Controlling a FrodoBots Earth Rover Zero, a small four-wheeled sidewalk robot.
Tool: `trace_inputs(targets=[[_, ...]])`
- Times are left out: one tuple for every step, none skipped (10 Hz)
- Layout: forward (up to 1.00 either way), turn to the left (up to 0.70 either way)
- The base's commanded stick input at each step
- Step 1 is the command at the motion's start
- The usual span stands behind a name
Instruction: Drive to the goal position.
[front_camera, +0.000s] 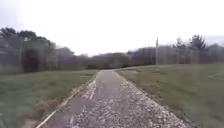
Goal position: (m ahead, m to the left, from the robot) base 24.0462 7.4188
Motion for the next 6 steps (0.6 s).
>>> trace_inputs(targets=[[0.85, 0.27], [0.85, 0.27], [0.85, 0.00], [0.85, 0.00], [0.85, 0.00], [0.85, 0.00]])
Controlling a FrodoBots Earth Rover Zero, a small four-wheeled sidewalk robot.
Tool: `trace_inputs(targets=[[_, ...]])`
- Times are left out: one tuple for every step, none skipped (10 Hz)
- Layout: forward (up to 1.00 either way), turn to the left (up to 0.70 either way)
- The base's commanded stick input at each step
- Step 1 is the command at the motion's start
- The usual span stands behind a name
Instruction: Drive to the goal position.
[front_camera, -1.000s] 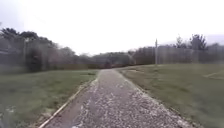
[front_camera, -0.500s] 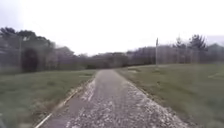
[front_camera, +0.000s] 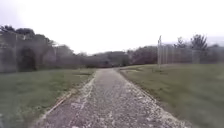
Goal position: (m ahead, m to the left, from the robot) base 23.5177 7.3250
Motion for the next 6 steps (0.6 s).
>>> trace_inputs(targets=[[0.85, 0.00], [0.85, 0.00], [0.85, 0.00], [0.85, 0.00], [0.85, 0.00], [0.85, 0.00]])
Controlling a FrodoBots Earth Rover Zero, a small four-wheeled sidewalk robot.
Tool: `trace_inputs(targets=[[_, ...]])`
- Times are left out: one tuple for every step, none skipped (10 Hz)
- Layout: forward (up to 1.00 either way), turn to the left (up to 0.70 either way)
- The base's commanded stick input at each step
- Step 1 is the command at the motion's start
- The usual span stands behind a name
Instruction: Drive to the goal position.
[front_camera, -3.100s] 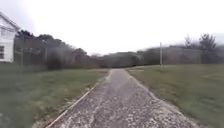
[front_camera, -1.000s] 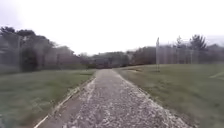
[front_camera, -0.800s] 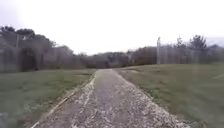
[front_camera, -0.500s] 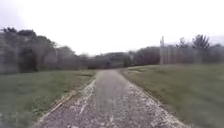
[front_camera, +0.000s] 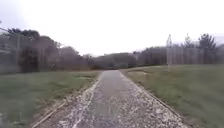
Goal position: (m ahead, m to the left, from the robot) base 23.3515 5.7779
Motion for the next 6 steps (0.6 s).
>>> trace_inputs(targets=[[0.85, 0.00], [0.85, 0.00], [0.85, 0.00], [0.85, 0.00], [0.85, 0.00], [0.85, 0.00]])
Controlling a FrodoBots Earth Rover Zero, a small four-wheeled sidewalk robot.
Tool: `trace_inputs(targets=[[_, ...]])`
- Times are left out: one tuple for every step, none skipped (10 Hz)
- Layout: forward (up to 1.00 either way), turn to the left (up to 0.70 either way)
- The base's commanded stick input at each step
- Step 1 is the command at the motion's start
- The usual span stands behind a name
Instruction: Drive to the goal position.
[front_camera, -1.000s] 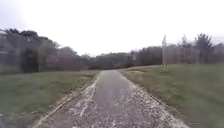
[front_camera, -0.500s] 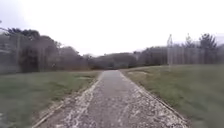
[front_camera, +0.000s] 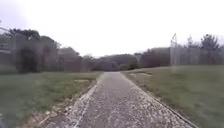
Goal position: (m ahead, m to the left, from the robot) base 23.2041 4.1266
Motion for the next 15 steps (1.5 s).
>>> trace_inputs(targets=[[0.85, 0.00], [0.85, 0.00], [0.85, 0.00], [0.85, 0.00], [0.85, 0.00], [0.85, 0.00], [0.85, 0.00], [0.85, 0.00], [0.85, 0.00], [0.85, 0.00], [0.85, 0.00], [0.85, 0.00], [0.85, 0.00], [0.85, 0.00], [0.85, 0.00]])
